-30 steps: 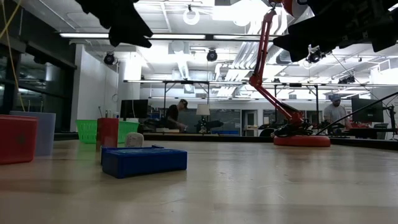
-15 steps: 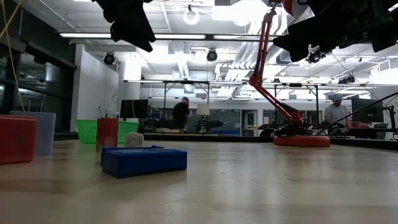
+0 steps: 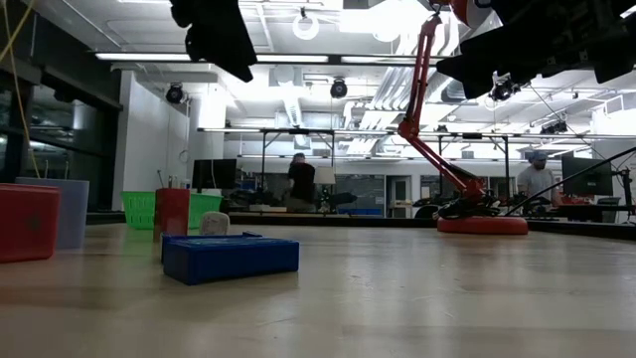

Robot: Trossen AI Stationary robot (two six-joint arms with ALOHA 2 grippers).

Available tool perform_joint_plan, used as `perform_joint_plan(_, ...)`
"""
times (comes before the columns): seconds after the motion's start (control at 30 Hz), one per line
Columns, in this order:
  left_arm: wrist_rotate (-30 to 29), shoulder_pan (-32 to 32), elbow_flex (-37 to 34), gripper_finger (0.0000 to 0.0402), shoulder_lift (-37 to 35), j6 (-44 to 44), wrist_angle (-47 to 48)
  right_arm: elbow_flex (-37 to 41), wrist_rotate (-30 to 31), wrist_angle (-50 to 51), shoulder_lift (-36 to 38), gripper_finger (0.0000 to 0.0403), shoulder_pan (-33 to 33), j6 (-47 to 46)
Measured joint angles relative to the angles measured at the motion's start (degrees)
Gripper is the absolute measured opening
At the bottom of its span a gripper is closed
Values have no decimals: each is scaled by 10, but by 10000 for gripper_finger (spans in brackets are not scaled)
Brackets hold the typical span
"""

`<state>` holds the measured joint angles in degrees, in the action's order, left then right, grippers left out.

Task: Pick & Place Office items
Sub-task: Put the top blue digital timer into the blue bin

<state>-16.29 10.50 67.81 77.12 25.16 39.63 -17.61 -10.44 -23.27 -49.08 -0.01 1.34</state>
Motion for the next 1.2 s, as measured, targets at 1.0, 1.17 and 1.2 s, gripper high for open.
perform_joint_plan(1.0, 98, 80, 6, 199, 164, 262, -10, 0, 0, 6, 0, 204, 0, 0)
perform_joint_plan(1.17, 101, 92, 61, 199, 205, 263, 13, 0, 0, 9, 0, 204, 0, 0)
perform_joint_plan(1.2, 101, 94, 78, 199, 216, 263, 28, 0, 0, 9, 0, 204, 0, 0)
